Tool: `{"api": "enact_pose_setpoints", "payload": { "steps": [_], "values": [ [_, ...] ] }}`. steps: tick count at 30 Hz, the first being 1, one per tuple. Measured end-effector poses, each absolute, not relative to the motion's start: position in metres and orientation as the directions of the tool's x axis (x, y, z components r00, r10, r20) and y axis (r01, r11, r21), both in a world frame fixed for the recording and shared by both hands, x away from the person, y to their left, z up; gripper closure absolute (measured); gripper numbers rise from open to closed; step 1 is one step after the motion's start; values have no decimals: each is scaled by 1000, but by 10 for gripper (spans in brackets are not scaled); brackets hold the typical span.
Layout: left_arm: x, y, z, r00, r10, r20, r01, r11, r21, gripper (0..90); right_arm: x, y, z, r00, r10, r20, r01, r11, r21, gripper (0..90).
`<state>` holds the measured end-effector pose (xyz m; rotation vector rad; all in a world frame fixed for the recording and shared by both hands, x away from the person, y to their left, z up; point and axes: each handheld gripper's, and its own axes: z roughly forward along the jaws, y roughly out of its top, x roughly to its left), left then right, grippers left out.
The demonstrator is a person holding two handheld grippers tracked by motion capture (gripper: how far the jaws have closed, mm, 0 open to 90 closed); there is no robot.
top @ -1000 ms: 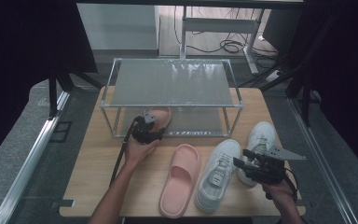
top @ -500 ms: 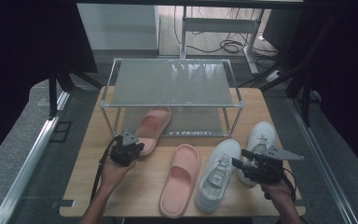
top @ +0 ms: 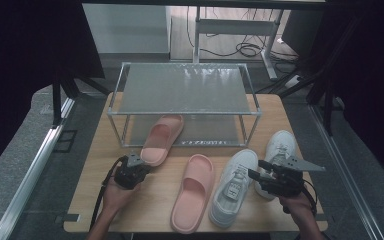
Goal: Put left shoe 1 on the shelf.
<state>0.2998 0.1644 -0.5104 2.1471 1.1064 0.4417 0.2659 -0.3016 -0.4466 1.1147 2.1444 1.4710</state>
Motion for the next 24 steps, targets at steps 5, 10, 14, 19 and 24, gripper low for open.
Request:
{"api": "enact_pose_setpoints", "payload": {
  "steps": [5, 10, 14, 19, 24],
  "values": [
    [307, 162, -513, 579, 815, -12, 593, -411, 692, 900, 265, -303, -447, -646, 744, 168, 424, 167, 890, 413],
    [311, 159, -512, 580, 815, -11, 589, -410, 696, 900, 265, -304, -446, -646, 745, 167, 423, 167, 891, 413],
    [317, 154, -512, 582, 813, -12, 589, -411, 695, 900, 265, -303, -446, -647, 744, 168, 423, 167, 890, 413],
    [326, 147, -513, 587, 810, -15, 586, -412, 697, 900, 266, -303, -446, -646, 745, 166, 422, 168, 891, 413],
    [332, 139, -512, 593, 805, -15, 584, -417, 696, 900, 266, -303, -447, -645, 745, 168, 424, 167, 890, 413]
  ]
}}
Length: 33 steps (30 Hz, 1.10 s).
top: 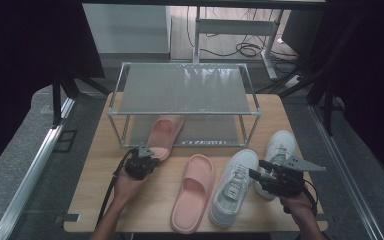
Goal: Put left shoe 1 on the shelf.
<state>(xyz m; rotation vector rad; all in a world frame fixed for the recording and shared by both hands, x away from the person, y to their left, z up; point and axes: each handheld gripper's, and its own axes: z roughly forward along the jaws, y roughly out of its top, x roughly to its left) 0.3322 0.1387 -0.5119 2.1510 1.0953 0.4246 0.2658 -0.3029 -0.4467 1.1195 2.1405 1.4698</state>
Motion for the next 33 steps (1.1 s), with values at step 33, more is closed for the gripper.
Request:
{"api": "enact_pose_setpoints", "payload": {
  "steps": [33],
  "values": [
    [386, 102, -517, 571, 820, 30, 577, -427, 697, 900, 266, -306, -448, -640, 749, 171, 429, 163, 888, 413]
  ]
}}
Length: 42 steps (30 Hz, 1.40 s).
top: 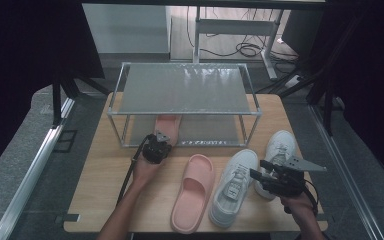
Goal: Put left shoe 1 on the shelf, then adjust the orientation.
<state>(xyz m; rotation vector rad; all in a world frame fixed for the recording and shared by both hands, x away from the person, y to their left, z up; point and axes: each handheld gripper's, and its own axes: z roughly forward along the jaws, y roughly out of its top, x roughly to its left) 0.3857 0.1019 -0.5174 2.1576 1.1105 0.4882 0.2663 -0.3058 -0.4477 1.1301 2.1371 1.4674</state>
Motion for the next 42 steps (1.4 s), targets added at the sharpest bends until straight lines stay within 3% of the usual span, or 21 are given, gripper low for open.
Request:
{"api": "enact_pose_setpoints", "payload": {
  "steps": [21, 34, 42],
  "values": [
    [322, 126, -500, 627, 770, -123, 576, -351, 738, 715, 268, -305, -449, -639, 749, 175, 432, 162, 887, 413],
    [272, 121, -498, 701, 697, -150, 543, -387, 745, 731, 268, -307, -452, -632, 753, 186, 445, 156, 882, 413],
    [256, 115, -493, 741, 656, -143, 502, -400, 767, 831, 267, -306, -452, -631, 754, 185, 445, 155, 882, 413]
  ]
}}
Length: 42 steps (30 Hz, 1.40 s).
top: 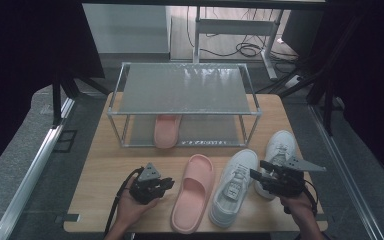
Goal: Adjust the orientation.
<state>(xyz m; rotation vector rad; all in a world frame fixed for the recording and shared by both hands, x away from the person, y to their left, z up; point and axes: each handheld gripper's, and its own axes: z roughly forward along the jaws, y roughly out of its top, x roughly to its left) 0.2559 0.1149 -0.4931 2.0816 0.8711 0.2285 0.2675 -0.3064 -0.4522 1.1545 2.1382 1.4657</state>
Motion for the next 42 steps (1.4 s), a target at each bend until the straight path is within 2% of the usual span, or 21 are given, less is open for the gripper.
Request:
{"api": "enact_pose_setpoints", "payload": {
  "steps": [11, 27, 30, 32, 42],
  "values": [
    [250, 109, -490, 769, 620, -155, 491, -418, 764, 895, 267, -308, -452, -626, 758, 183, 443, 153, 883, 413],
    [254, 72, -498, 823, 540, -176, 471, -476, 743, 898, 267, -307, -452, -626, 758, 183, 446, 155, 881, 413],
    [259, 70, -503, 818, 559, -137, 470, -509, 721, 898, 267, -308, -452, -624, 759, 183, 447, 155, 881, 413],
    [263, 74, -504, 812, 562, -156, 484, -500, 718, 899, 267, -309, -452, -624, 760, 182, 445, 154, 882, 413],
    [273, 88, -503, 780, 610, -140, 507, -484, 713, 897, 267, -308, -452, -623, 761, 182, 447, 156, 881, 413]
  ]
}}
